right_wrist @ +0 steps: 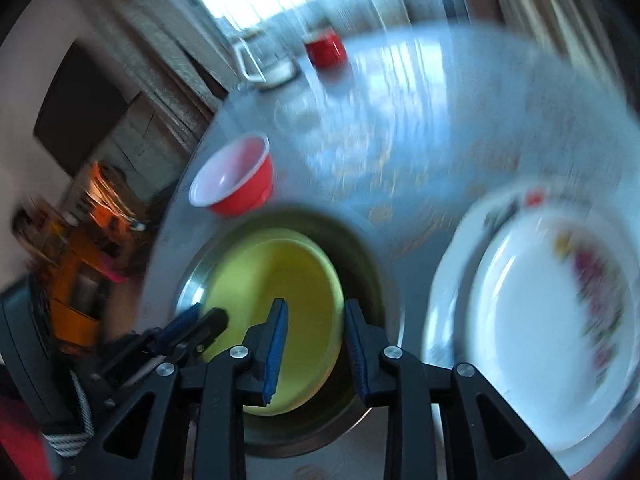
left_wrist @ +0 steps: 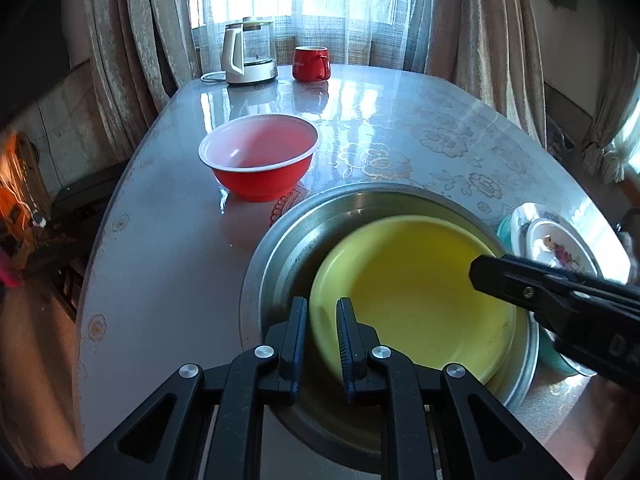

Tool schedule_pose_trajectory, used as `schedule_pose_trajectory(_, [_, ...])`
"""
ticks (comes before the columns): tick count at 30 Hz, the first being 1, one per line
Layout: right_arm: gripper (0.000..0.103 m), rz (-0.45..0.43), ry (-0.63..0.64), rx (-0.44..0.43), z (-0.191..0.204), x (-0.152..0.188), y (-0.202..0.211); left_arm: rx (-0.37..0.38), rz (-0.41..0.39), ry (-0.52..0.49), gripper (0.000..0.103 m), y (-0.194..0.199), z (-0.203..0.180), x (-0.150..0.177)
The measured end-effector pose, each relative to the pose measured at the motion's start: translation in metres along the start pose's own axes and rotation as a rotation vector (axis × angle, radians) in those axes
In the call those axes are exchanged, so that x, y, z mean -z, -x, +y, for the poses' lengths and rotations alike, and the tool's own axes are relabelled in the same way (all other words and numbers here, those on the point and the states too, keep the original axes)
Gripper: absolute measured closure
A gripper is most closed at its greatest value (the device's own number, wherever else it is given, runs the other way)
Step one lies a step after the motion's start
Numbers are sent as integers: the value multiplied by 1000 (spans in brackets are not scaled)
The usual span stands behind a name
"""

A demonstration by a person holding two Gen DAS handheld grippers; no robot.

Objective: Organize plates and bowls
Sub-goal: 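Lower the yellow bowl into the steel bowl with both grippers, then open both grippers to release the yellow bowl inside the steel bowl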

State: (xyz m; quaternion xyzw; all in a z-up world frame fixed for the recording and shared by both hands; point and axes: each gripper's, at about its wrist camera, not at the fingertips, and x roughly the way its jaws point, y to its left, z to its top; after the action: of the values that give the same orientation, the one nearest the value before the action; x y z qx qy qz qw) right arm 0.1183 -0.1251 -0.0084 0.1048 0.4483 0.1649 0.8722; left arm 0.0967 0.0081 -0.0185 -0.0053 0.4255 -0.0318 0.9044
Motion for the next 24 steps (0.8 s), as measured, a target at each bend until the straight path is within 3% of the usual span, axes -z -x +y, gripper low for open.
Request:
schedule_pose_trajectory(9, [72, 41, -43, -40, -10, 4, -8, 8, -2, 18, 86, -1, 4, 0])
schedule_pose_trajectory(13, [71, 29, 7, 13, -1, 3, -10, 57, -6, 62, 85, 2, 9, -2])
schedule_pose_trajectory(19, [71, -42, -28, -24, -7, -4, 4, 116, -66, 106, 56, 23, 16, -4])
schedule_pose_trajectory(21, [71, -45, -38, -37, -10, -4, 5, 100, -90, 113, 45, 28, 17, -4])
schedule_pose_trajectory(24, [71, -33, -53, -60, -11, -3, 4, 90, -109, 125, 41, 32, 22, -5])
